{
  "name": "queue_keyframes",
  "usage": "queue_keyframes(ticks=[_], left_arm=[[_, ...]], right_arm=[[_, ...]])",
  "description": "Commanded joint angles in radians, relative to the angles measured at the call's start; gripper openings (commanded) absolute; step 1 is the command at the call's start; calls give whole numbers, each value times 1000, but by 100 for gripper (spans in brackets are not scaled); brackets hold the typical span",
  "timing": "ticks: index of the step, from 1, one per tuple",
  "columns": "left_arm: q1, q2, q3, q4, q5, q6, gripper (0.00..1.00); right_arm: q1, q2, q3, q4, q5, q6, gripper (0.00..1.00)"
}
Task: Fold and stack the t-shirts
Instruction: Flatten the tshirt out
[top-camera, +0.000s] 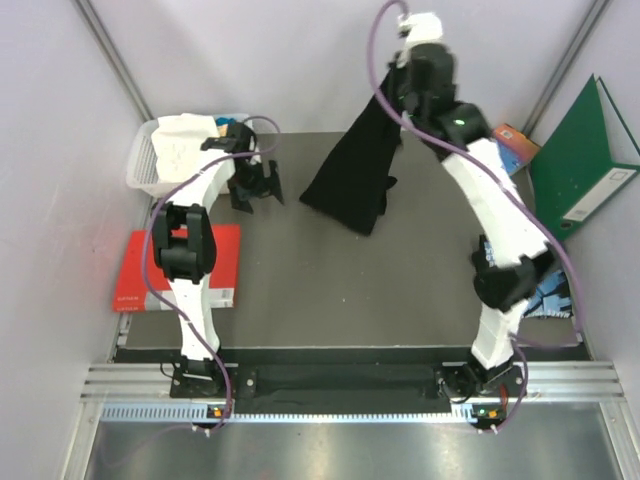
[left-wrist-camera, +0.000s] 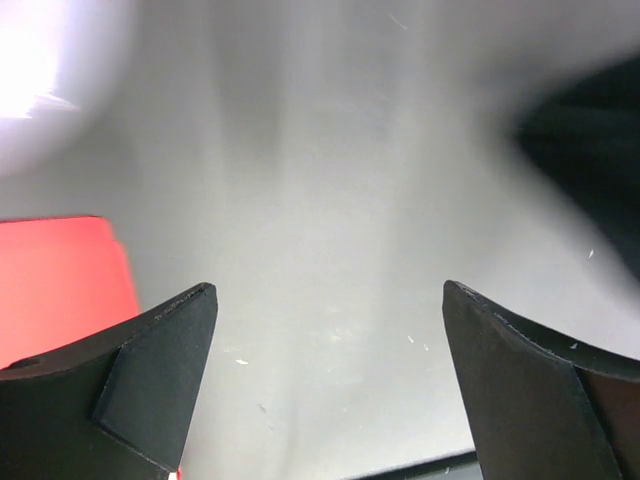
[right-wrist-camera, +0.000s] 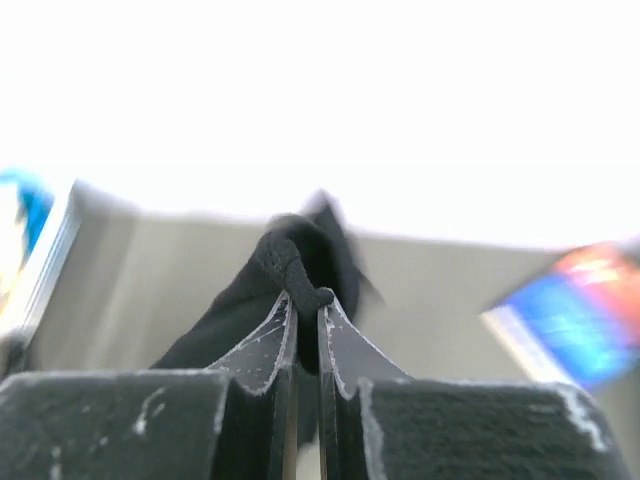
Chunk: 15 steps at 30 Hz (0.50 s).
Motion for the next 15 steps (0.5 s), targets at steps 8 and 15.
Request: queue_keyframes(ticks=[8, 15], left_arm=[[24, -71, -25, 81, 67, -12, 99], [22, -86, -39, 84, 54, -2, 98]], right_arm=[[-141, -413, -269, 282, 585, -390, 0], [-30, -416, -276, 123, 539, -326, 0]])
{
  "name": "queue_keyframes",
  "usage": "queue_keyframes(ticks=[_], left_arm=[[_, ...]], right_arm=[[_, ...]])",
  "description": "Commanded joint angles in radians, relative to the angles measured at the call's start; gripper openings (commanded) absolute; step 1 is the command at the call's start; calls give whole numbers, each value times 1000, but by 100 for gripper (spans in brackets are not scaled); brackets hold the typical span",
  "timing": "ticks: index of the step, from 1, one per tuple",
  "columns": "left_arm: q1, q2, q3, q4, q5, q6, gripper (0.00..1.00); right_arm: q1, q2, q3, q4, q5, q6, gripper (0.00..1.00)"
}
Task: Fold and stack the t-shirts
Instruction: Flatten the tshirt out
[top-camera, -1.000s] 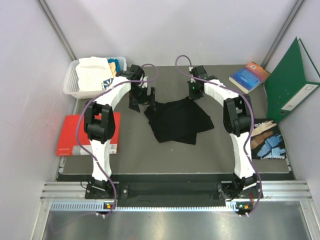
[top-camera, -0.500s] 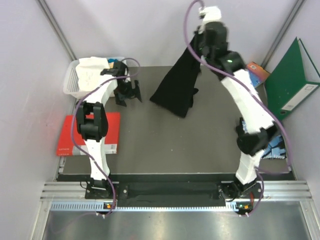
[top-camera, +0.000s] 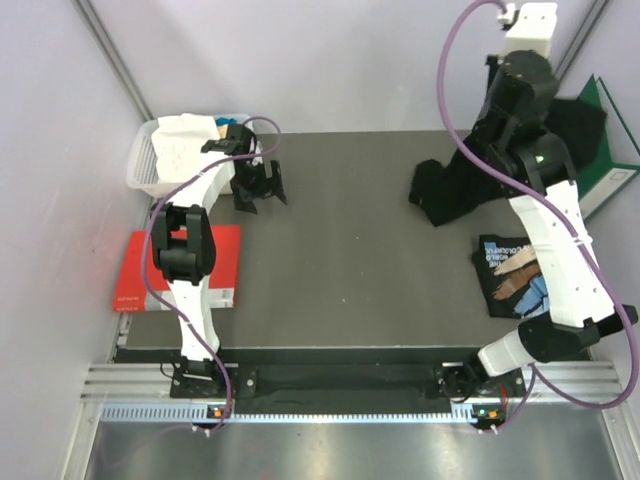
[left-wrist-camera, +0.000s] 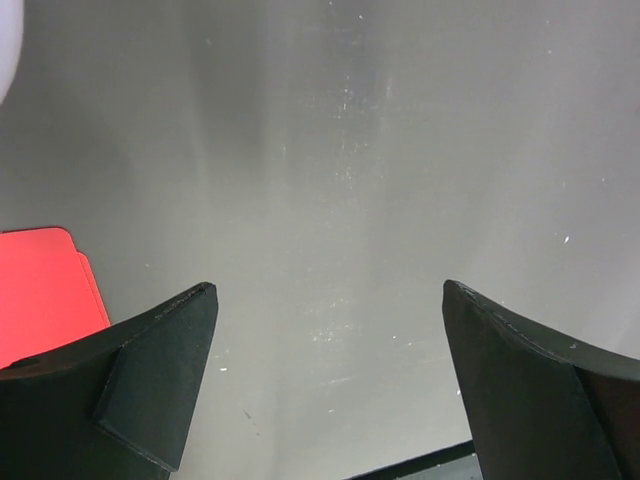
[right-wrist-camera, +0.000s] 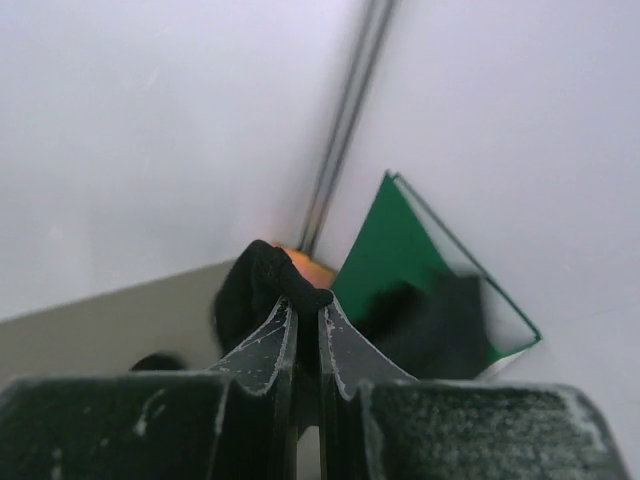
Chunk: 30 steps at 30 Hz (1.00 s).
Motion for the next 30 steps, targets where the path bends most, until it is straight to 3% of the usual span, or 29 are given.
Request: queue_keyframes(ticks=[1, 3, 7, 11, 14, 16, 19, 20, 22, 30], left_arm=[[4, -72, -4, 31, -5, 7, 98], [4, -76, -4, 28, -16, 11, 98], [4, -79, -5, 23, -33, 11, 98], [4, -82, 5, 22, -34, 7, 99], [4, -81, 22, 8, -55, 11, 99], [4, -82, 36, 0, -66, 18, 99], [3, -84, 35, -7, -50, 22, 99], [0, -84, 28, -6, -42, 24, 99], [-6, -91, -7, 3, -20, 24, 99], [-86, -118, -143, 35, 41, 44, 99]], right_arm=[[130, 12, -4, -113, -61, 55, 0], [190, 45, -32, -174, -126, 98, 0], [409, 157, -109, -315, -428, 201, 0], [576, 383, 30, -490, -746, 236, 0], [650, 608, 257, -667, -888, 225, 16], [656, 596, 226, -629, -969, 242, 18], [638, 499, 154, -552, -844, 258, 37], [627, 463, 87, -517, -807, 259, 65], [573, 358, 8, -414, -761, 300, 97], [272, 196, -265, -362, -672, 432, 100]])
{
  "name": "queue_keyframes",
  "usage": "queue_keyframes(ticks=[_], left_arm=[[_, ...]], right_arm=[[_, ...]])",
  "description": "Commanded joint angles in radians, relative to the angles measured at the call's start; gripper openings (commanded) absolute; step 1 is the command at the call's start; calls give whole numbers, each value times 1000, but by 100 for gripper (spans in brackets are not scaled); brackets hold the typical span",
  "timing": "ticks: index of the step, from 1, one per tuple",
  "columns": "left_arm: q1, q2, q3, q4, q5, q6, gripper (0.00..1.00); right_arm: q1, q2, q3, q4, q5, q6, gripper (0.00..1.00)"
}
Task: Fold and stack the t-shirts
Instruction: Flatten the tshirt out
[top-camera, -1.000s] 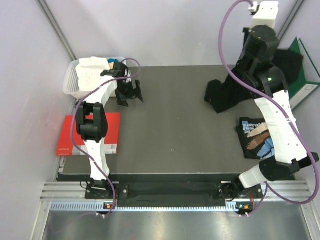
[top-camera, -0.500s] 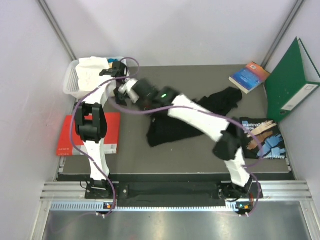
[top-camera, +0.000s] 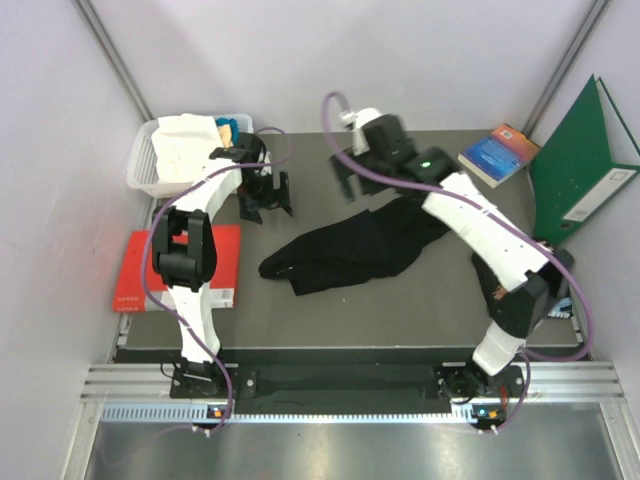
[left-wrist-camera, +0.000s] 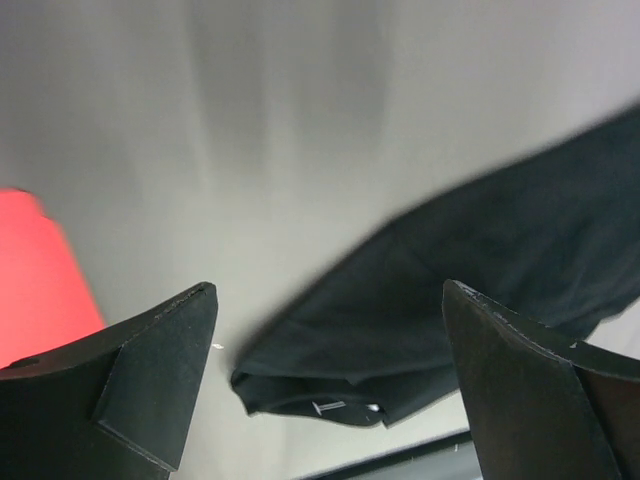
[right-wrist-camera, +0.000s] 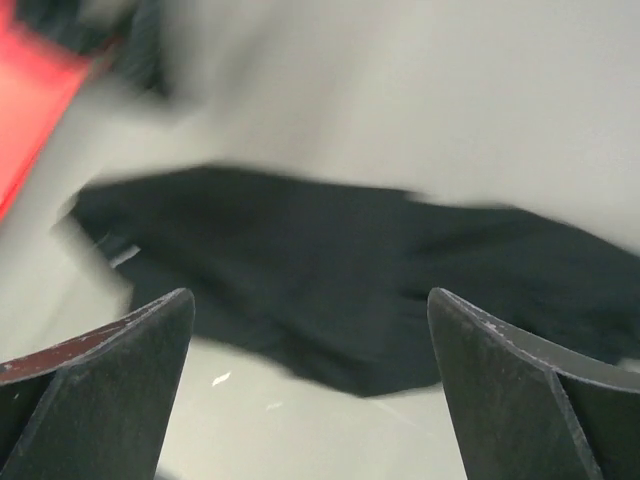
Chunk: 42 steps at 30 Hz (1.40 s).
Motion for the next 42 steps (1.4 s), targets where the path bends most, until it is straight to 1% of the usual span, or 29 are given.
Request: queue_keyframes(ticks=[1, 4, 7, 8, 12, 16, 20, 21, 22, 24, 27, 28, 29, 31, 32, 33, 34, 35, 37, 38, 42], left_arm=[[-50, -51, -59, 31, 95, 26, 99], [-95, -28, -67, 41, 151, 43, 98], [-164, 0, -27, 35, 160, 80, 97], [-198, 7, -10, 25, 160, 89, 97], [-271, 31, 47, -11, 160, 143, 95], [-340, 23, 35, -8, 177, 200, 94], [-414, 29, 34, -6, 119, 244, 94], [-426, 44, 37, -6, 81, 250, 94], [-449, 55, 44, -9, 67, 255, 94], [-465, 83, 51, -22, 47, 260, 93], [-488, 110, 53, -26, 36, 264, 86], [-498, 115, 53, -26, 25, 266, 76], [-503, 120, 51, -26, 15, 267, 72], [-509, 138, 54, -28, -25, 263, 50], [-509, 144, 54, -31, -53, 257, 9], [-511, 147, 56, -32, -89, 238, 0], [-509, 146, 56, -34, -122, 234, 0], [-508, 137, 54, -34, -190, 226, 0], [-503, 115, 47, -16, -220, 209, 0], [-500, 89, 44, -9, -286, 205, 0], [-477, 15, 39, 27, -372, 189, 0]], right_arm=[[-154, -71, -123, 42, 85, 81, 99], [-223, -74, -199, 48, 80, 103, 98], [-265, -49, -230, 55, 45, 132, 97], [-268, -42, -238, 63, 33, 138, 96], [-280, 7, -253, 71, -17, 173, 94], [-300, 53, -267, 71, -38, 211, 93], [-366, 66, -322, 115, -118, 265, 90], [-401, 66, -338, 132, -176, 291, 89], [-417, 63, -370, 170, -202, 302, 88], [-459, 60, -396, 195, -260, 331, 86], [-503, 57, -419, 221, -294, 345, 85], [-510, 57, -419, 221, -299, 344, 85], [-518, 55, -418, 221, -300, 337, 85], [-533, 55, -407, 214, -299, 328, 85], [-541, 55, -405, 213, -300, 324, 85], [-544, 52, -402, 212, -302, 319, 85], [-547, 50, -402, 209, -304, 319, 85], [-552, 44, -402, 210, -305, 313, 85], [-550, 35, -407, 201, -305, 310, 85], [-550, 30, -411, 201, -302, 307, 85], [-558, 11, -453, 216, -305, 308, 85]])
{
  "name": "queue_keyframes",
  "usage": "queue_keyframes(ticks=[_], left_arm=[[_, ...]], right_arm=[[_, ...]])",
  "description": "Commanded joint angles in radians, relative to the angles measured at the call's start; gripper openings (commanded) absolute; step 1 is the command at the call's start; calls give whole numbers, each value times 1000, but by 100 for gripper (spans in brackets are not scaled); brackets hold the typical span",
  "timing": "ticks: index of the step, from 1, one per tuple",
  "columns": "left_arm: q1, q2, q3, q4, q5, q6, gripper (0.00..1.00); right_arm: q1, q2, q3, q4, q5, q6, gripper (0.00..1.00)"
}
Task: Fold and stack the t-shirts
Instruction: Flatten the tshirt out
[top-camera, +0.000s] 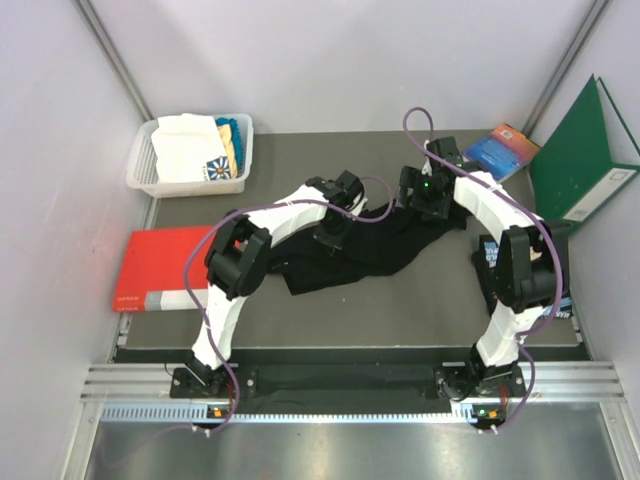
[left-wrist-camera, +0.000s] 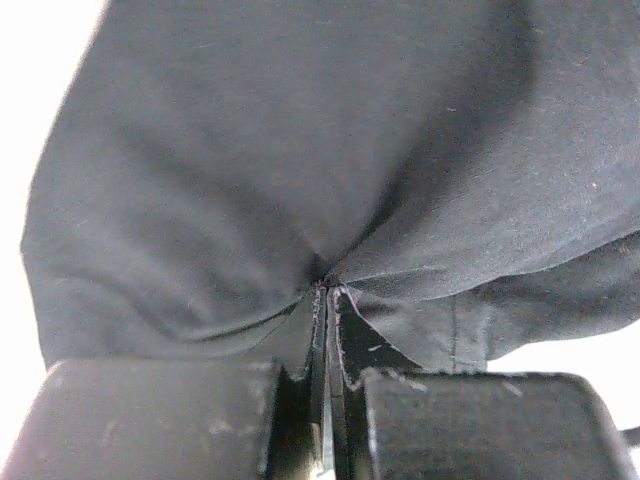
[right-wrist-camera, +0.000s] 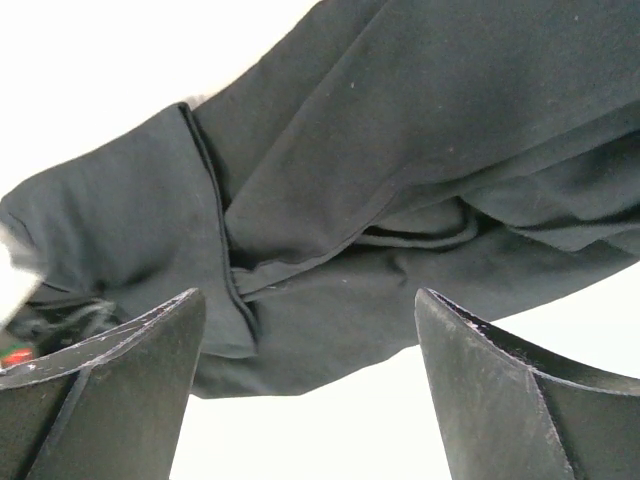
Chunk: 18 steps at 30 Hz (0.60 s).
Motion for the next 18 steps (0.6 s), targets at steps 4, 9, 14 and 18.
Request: queue_keyframes(ticks=[4, 9, 14, 18], left_arm=[[63, -211, 20, 89, -209, -38, 0], [106, -254, 19, 136, -238, -78, 0], [190, -202, 63, 129, -269, -136, 0], [255, -138, 128, 103, -254, -150, 0]], right_arm=[[-15, -64, -45, 46, -16, 1, 84], [-21, -55, -45, 50, -22, 1, 83], [-29, -49, -33, 56, -18, -2, 82], [-52, -47, -19, 56, 31, -1, 82]])
